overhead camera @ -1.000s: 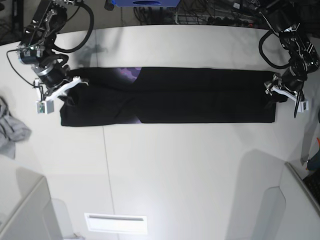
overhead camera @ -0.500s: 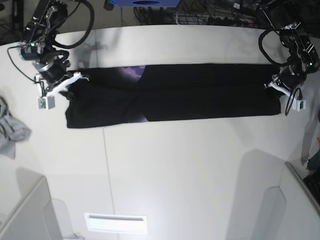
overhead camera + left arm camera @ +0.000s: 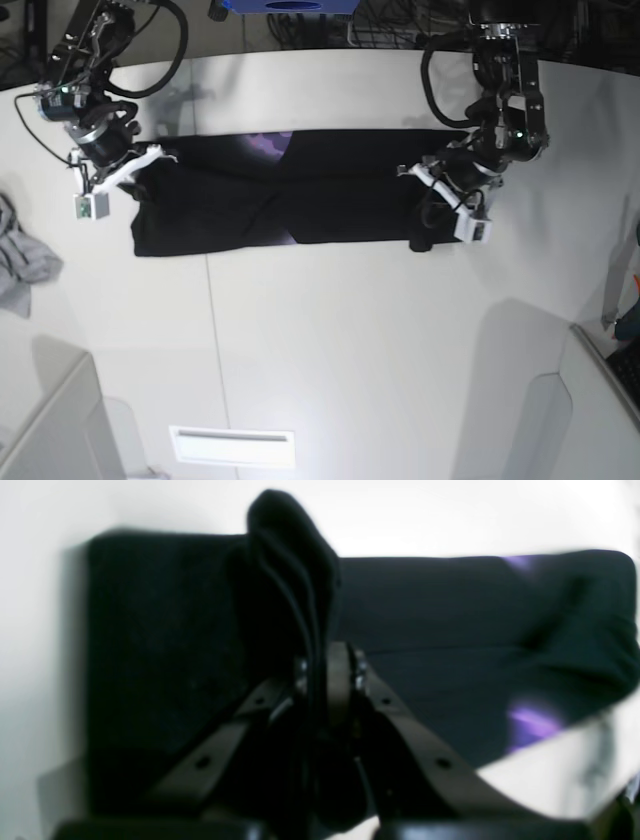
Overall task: Fold the T-shirt properly
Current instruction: 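Fold the strip end with the left gripper toward the right gripper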
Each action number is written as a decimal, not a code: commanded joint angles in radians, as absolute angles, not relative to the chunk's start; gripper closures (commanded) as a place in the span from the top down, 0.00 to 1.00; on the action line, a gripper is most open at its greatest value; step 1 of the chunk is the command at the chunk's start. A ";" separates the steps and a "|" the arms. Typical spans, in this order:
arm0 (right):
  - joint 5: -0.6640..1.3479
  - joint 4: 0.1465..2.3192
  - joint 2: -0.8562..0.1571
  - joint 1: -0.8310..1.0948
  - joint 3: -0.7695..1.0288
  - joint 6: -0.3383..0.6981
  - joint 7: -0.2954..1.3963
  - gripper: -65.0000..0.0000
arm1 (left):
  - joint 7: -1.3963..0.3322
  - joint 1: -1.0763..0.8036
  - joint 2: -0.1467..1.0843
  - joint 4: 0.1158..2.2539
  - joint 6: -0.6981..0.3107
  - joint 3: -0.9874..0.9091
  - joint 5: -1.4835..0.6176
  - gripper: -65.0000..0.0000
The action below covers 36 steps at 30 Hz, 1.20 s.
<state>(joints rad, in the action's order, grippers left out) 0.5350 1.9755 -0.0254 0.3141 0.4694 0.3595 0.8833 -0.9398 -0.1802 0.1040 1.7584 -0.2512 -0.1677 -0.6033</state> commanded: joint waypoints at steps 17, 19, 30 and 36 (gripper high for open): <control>0.547 1.989 -0.036 0.309 0.478 0.363 0.862 0.00 | -0.917 -0.114 0.033 1.707 -0.143 0.047 -0.619 0.00; 0.547 1.989 -0.036 0.309 0.476 0.363 0.862 0.00 | -0.917 -0.113 0.030 1.707 -0.143 0.056 -0.619 0.00; 0.547 1.989 -0.035 0.309 0.470 0.361 0.862 0.00 | -0.917 -0.073 -0.019 1.676 -0.143 0.059 -0.621 0.00; 0.547 1.989 -0.035 0.309 0.470 0.361 0.862 0.00 | -0.921 -0.073 -0.041 1.676 -0.143 0.059 -0.618 0.00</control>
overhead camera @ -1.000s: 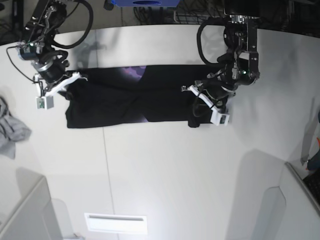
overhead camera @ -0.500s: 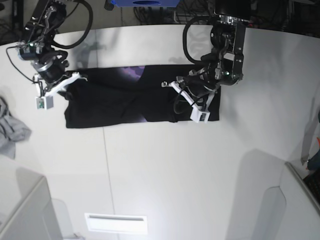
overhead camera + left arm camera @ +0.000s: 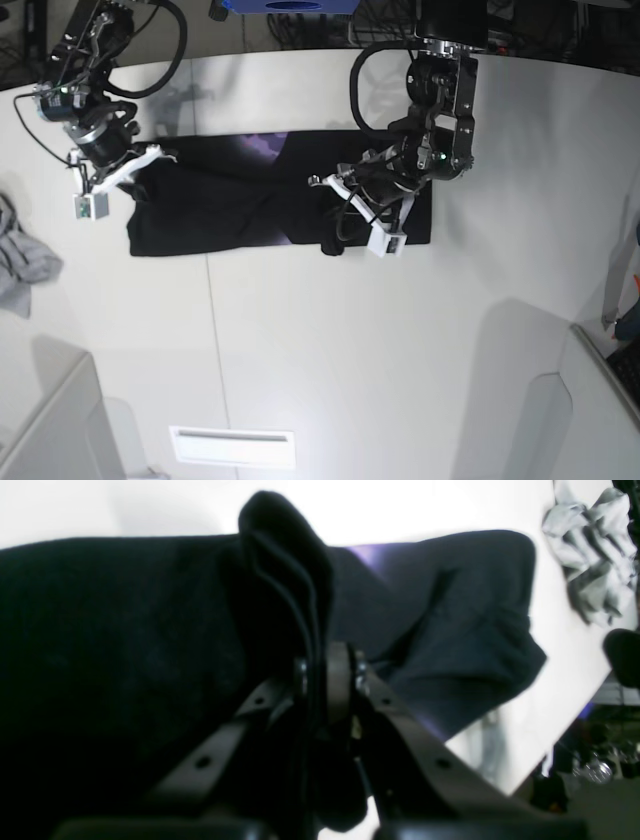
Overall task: Fold the T-shirt properly
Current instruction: 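Fold the strip end with the left gripper toward the right gripper, then grasp the folded stack with the left gripper and fold toward the right gripper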
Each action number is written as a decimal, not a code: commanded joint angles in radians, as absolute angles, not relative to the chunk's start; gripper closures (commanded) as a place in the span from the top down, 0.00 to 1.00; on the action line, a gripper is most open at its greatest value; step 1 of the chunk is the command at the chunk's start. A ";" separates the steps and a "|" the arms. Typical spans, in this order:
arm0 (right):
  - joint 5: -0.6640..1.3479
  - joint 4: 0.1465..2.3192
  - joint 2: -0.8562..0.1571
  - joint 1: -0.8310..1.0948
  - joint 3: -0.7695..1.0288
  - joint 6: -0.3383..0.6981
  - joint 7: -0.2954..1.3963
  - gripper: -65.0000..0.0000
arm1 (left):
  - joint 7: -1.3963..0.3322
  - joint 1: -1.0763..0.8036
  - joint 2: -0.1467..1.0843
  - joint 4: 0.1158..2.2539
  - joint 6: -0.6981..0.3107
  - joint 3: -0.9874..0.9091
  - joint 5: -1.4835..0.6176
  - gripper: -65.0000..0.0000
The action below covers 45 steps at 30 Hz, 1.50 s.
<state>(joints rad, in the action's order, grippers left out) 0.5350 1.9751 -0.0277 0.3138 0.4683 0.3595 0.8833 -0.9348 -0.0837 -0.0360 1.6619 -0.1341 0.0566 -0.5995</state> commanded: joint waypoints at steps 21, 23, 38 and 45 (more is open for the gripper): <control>0.547 1.989 -0.036 0.306 0.470 0.361 0.862 0.00 | -0.923 -0.073 -0.041 1.676 -0.143 0.076 -0.627 0.21; 0.547 1.989 -0.036 0.306 0.472 0.361 0.862 0.00 | -0.923 -0.071 -0.041 1.676 -0.143 0.113 -0.627 0.30; 0.550 1.934 -0.036 0.205 0.561 0.360 0.938 0.00 | -0.932 -0.074 0.021 1.808 -0.143 0.119 -0.785 0.18; 0.544 1.718 -0.082 0.062 0.697 0.516 1.107 0.69 | -0.980 -0.202 0.240 1.764 -0.150 -0.346 -0.923 0.00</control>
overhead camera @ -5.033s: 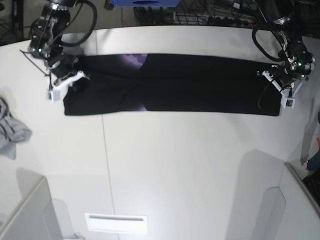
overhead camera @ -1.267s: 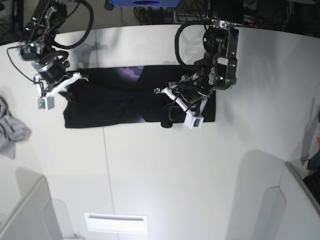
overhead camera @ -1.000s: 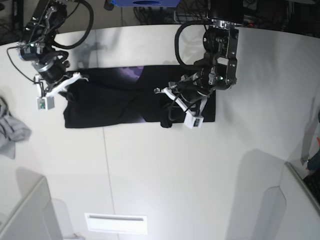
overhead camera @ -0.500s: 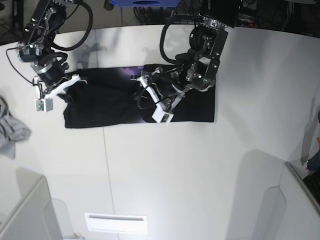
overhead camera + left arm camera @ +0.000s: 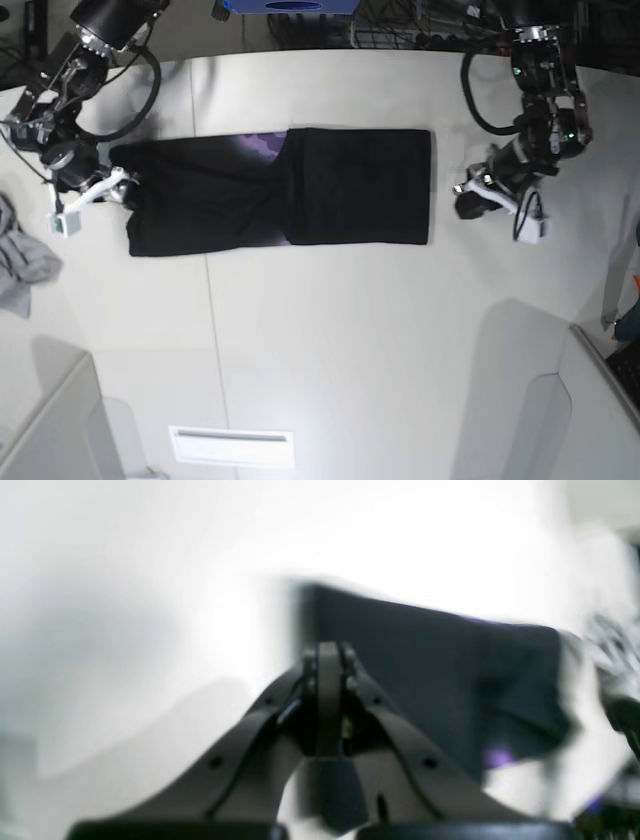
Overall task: Fold the T-shirt properly
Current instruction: 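Grasp the folded stack with the left gripper and fold toward the right gripper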
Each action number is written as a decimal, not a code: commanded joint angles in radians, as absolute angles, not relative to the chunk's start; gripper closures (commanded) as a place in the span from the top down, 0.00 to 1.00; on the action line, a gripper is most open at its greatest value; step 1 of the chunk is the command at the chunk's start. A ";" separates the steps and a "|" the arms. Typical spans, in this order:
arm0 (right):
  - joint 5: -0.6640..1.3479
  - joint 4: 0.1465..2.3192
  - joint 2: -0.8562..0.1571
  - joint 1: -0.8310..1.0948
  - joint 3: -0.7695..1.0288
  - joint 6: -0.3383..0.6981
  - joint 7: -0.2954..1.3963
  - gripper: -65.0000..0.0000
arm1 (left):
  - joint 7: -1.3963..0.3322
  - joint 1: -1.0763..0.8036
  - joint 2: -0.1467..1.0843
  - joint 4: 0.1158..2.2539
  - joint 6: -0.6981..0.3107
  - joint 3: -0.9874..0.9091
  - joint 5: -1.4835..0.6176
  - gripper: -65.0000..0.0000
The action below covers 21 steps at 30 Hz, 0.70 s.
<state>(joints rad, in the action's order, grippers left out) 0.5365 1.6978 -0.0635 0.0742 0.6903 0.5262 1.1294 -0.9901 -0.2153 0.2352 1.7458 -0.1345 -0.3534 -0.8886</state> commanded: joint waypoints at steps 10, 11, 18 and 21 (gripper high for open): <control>0.550 1.360 -0.200 -0.058 0.699 0.607 1.086 0.69 | -0.977 -0.274 0.248 1.719 -0.156 -0.429 -0.644 0.00; 0.559 1.360 -0.194 -0.059 0.705 0.634 1.112 0.69 | -0.977 -0.274 0.231 1.716 -0.170 -0.429 -0.613 0.00; 0.599 1.435 -0.186 -0.056 0.708 0.656 1.141 0.63 | -0.977 -0.266 0.156 1.713 -0.314 -0.429 -0.447 0.00; 0.601 1.465 -0.180 -0.065 0.708 0.657 1.178 0.63 | -0.975 -0.266 0.136 1.713 -0.314 -0.429 -0.423 0.00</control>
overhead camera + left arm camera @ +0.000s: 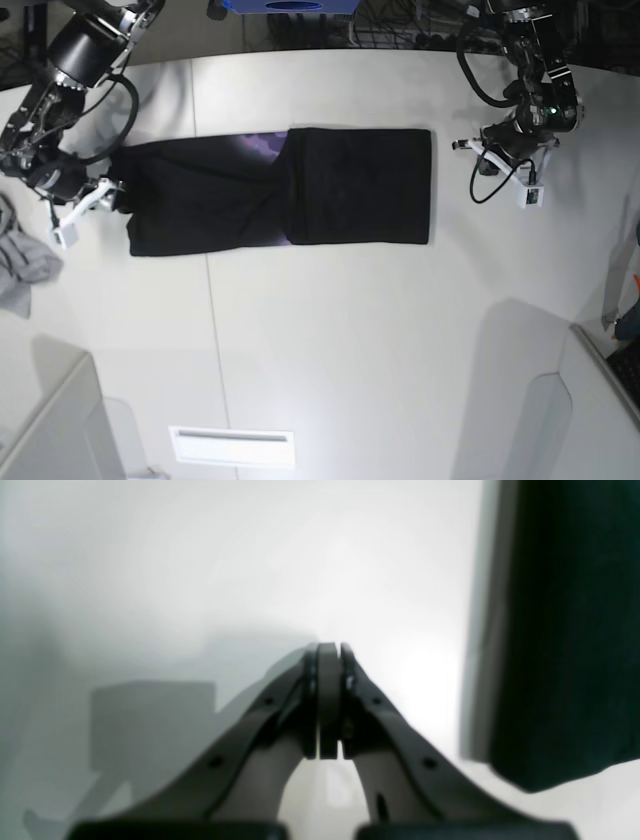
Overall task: Fold the T-shirt properly
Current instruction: 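Grasp the folded stack with the left gripper and fold toward the right gripper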
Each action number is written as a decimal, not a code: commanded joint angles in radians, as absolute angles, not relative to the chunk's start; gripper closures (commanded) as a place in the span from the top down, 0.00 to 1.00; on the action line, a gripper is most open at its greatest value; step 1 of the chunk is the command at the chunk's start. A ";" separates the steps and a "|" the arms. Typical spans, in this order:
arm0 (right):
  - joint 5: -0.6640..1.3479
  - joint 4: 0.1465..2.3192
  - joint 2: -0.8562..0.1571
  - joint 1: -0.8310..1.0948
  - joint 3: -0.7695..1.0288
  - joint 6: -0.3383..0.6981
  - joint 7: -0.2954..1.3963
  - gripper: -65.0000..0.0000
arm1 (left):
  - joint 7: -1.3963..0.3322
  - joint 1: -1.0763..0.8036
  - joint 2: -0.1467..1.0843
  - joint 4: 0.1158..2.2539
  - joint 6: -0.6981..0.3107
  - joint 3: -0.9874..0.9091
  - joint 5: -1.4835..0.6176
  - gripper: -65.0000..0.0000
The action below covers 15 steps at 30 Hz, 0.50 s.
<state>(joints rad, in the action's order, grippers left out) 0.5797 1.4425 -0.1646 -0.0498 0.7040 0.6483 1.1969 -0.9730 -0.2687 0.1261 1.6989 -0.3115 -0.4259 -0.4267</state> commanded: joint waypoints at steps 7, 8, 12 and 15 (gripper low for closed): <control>0.591 1.371 -0.160 -0.096 0.697 0.657 1.164 0.63 | -0.888 -0.272 0.133 1.696 -0.306 -0.317 -0.424 0.00; 0.591 1.345 -0.162 -0.097 0.697 0.657 1.155 0.63 | -0.866 -0.272 0.134 1.676 -0.306 -0.303 -0.424 0.00; 0.591 1.285 -0.163 -0.101 0.696 0.661 1.158 0.63 | -0.849 -0.259 0.130 1.550 -0.306 -0.278 -0.424 0.00; 0.596 1.282 -0.159 -0.091 0.696 0.662 1.161 0.63 | -0.848 -0.232 0.128 1.488 -0.306 -0.249 -0.424 0.00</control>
<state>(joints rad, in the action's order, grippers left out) 0.6003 1.2770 -0.1486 -0.0853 0.6964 0.6556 1.1469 -0.7403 -0.2111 0.1307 1.5105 -0.3412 -0.2584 -0.5125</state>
